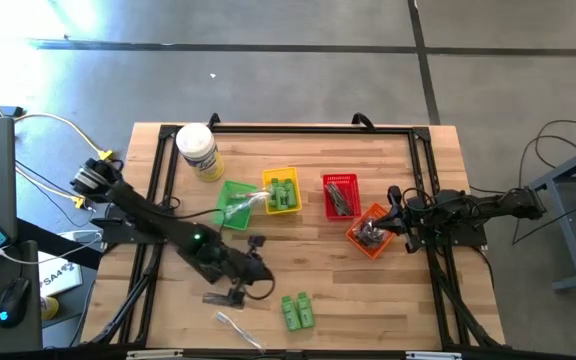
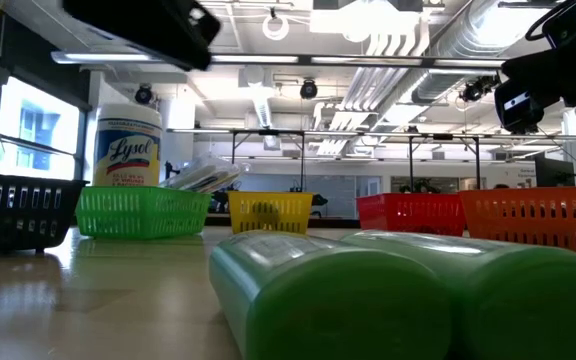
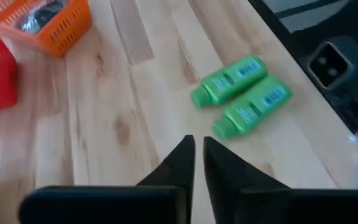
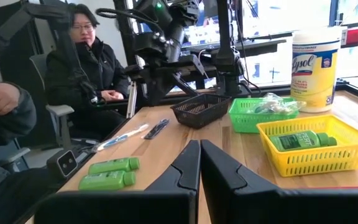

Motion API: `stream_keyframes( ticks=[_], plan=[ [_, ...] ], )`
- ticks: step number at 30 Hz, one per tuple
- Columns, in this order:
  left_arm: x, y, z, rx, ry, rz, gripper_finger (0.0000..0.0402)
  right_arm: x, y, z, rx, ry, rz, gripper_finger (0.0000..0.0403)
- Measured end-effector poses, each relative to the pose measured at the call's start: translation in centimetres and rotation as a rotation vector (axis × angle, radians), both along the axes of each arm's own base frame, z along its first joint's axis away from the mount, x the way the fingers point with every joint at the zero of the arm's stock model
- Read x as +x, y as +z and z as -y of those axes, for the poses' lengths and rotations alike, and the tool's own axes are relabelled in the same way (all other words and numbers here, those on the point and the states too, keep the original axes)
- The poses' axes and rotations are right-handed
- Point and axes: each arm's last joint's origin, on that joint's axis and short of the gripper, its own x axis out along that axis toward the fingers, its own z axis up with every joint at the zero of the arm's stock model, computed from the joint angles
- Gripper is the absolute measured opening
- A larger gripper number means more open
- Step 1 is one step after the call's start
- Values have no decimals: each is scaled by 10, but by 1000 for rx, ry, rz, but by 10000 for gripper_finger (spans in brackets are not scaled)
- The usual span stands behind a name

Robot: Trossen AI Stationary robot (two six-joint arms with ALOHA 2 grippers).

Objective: Pick & Place Travel size toiletries
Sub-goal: Put the left green shampoo into yellow basket

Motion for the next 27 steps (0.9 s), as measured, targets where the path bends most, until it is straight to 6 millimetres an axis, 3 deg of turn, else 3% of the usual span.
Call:
stream_keyframes(
  ticks=[5, 11, 16, 20, 27],
  plan=[
    [29, 1, 17, 83, -189, -10, 84, 0, 0, 0, 2, -3, -3, 4],
    [60, -2, 36, 132, -352, -26, 190, 0, 0, 0, 2, 3, -5, 4],
    [78, -16, 46, 236, -451, -63, 266, 0, -1, 0, 2, 4, -8, 4],
    [89, -26, 54, 279, -568, -50, 291, 1, -1, 0, 1, 3, -18, 4],
    [101, -40, 62, 258, -629, -52, 294, 2, -4, 0, -3, 5, -45, 4]
  ],
)
